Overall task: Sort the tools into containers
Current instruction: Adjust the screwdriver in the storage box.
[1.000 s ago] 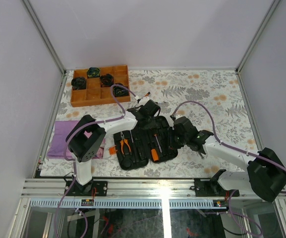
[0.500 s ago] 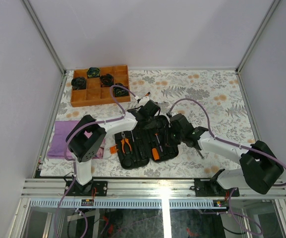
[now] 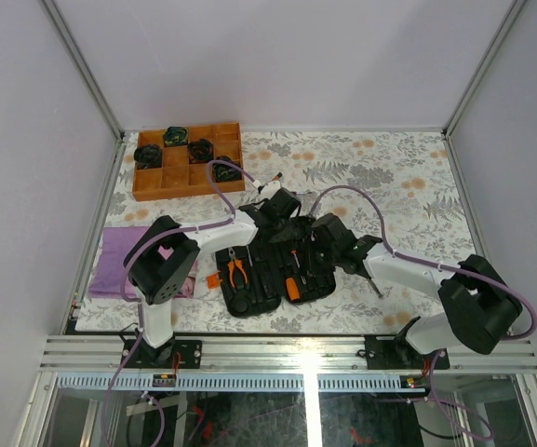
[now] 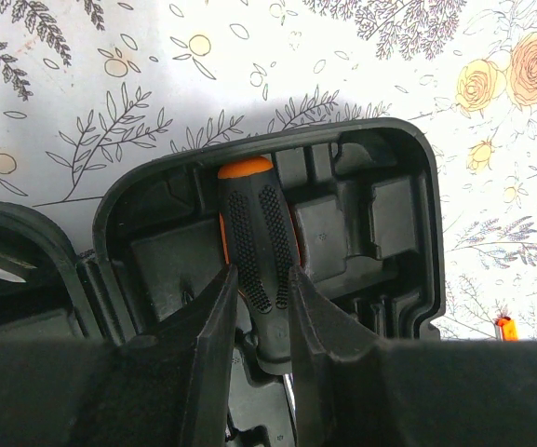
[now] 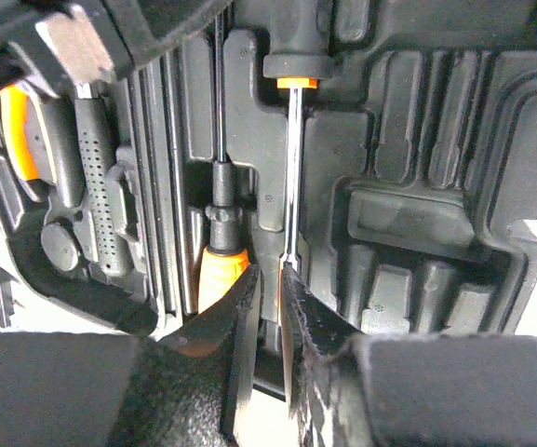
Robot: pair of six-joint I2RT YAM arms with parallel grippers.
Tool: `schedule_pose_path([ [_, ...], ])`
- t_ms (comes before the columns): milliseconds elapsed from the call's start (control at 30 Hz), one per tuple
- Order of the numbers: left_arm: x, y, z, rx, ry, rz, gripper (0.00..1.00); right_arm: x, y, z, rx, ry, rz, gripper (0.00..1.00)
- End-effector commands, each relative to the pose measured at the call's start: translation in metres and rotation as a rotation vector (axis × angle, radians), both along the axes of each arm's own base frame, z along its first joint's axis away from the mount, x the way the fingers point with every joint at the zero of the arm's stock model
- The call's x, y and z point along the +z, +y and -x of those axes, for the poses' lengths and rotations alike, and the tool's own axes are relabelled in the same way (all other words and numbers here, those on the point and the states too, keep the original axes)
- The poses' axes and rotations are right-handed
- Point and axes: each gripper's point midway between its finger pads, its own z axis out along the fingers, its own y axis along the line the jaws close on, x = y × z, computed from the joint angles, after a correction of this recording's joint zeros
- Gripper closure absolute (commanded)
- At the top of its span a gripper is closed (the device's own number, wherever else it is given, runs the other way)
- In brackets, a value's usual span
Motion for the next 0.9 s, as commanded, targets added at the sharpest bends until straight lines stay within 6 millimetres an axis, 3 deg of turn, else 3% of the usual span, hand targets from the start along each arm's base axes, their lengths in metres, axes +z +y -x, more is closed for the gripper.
schedule_pose_path([
  [0,-0.059,0.029,0.03,0.003,0.137,-0.142,0.86,0.005,0.008,-0.003,0.035,-0.012,0.019,0.8],
  [467,-0.056,0.029,0.029,0.004,0.134,-0.145,0.87,-0.024,-0.011,0.009,0.032,0.031,0.266,0.89],
  [567,-0.056,0.029,0.029,0.003,0.135,-0.143,0.87,-0.017,-0.008,0.008,0.031,0.003,0.25,0.88],
  [733,-0.056,0.029,0.029,0.002,0.137,-0.146,0.87,0.016,0.004,0.001,0.02,-0.107,0.11,0.85],
  [867,-0.056,0.03,0.03,0.002,0.138,-0.147,0.87,0.03,-0.009,-0.009,-0.051,-0.189,0.118,0.8],
])
